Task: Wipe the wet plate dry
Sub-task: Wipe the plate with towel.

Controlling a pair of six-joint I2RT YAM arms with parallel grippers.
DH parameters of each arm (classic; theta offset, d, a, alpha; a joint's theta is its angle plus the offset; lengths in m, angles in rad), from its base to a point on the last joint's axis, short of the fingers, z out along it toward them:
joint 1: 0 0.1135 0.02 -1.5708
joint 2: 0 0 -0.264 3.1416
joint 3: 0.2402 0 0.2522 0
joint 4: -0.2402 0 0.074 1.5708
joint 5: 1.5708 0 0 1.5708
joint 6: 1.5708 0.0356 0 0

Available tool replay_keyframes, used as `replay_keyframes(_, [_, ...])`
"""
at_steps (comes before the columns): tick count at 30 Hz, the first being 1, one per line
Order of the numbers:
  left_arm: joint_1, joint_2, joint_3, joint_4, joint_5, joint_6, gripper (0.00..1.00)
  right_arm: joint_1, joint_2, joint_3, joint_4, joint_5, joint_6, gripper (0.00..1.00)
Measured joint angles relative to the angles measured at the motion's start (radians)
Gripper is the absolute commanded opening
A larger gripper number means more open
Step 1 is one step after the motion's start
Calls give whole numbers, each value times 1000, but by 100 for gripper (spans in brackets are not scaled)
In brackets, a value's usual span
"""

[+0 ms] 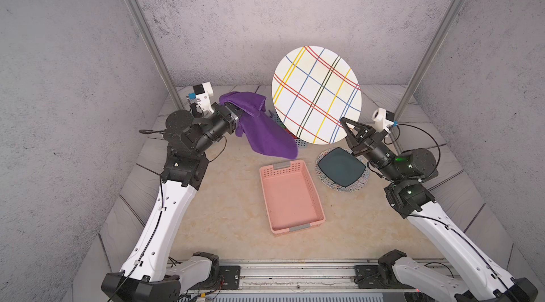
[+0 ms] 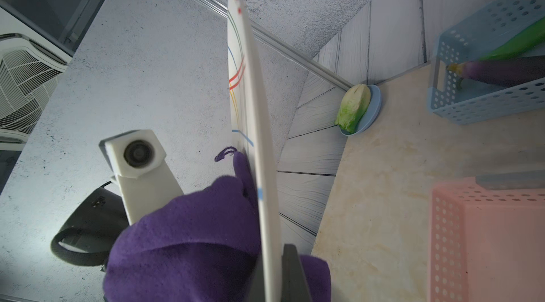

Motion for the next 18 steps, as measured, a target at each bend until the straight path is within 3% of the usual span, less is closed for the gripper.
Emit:
replay_keyframes(5, [-3,-167,-241,101,129,-20,0,-42,-36,1,-15,64,8,0])
replay_keyframes(8, [-55,-192,-284,116,189,-26,0,-52,-27,11,-4,78,8,0])
replay_keyframes(13, [-200,-86,-164,117,195,0,0,-53,59,89,32,33,17,0])
replay_keyframes(18, [-151,54,3,121,149,-34,0,-45,95,96,70,6,40,0])
